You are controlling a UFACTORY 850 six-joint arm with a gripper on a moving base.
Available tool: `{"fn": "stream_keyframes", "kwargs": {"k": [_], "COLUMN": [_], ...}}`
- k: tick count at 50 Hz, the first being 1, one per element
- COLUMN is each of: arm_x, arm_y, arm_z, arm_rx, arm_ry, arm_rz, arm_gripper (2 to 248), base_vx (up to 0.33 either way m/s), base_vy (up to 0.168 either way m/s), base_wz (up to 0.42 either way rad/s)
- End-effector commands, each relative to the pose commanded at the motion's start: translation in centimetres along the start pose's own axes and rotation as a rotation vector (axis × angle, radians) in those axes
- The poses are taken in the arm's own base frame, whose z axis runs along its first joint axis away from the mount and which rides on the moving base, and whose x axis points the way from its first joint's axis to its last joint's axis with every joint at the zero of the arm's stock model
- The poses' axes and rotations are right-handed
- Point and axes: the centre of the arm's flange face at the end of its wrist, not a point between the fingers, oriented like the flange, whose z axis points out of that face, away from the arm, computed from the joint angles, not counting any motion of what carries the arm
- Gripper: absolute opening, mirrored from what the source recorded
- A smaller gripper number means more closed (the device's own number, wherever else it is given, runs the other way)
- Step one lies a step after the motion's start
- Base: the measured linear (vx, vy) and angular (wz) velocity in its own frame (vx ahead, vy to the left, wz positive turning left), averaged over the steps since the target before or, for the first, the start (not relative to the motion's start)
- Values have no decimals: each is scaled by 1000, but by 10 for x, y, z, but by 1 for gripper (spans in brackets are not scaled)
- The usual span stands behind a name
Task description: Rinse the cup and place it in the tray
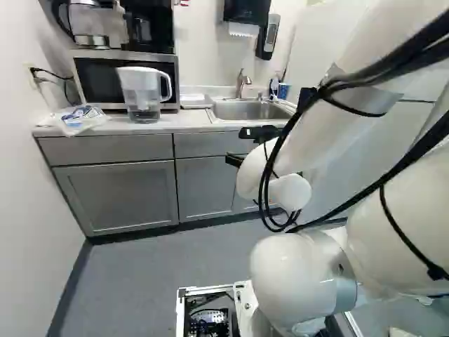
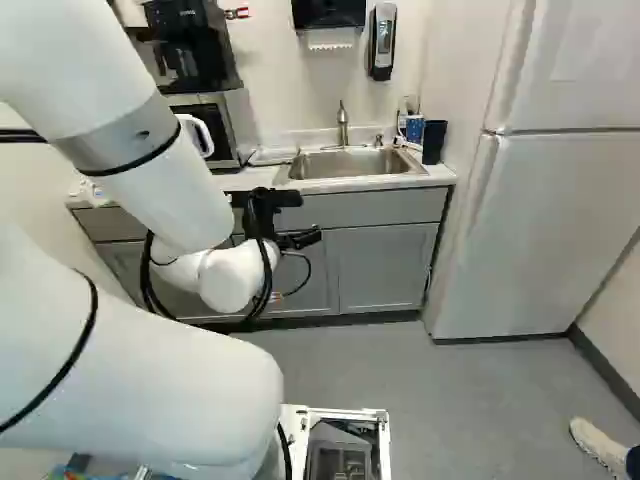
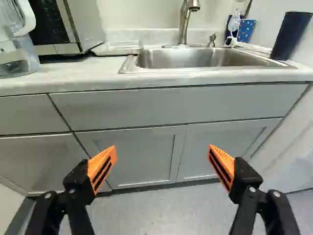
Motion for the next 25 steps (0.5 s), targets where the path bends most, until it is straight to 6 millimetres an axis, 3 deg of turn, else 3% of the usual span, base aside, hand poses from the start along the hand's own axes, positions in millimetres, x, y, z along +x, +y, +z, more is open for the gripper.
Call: {"fn": "stream_keyframes", "kwargs": {"k": [25], "arm_x": [0], "arm_y": [0], "arm_z": [0], "arm_rx": [0], "arm_ry": [0], "arm_rz": [0], "arm_gripper": [247], "base_vx": [0], "base_vy": [0], "base_wz": [0]}}
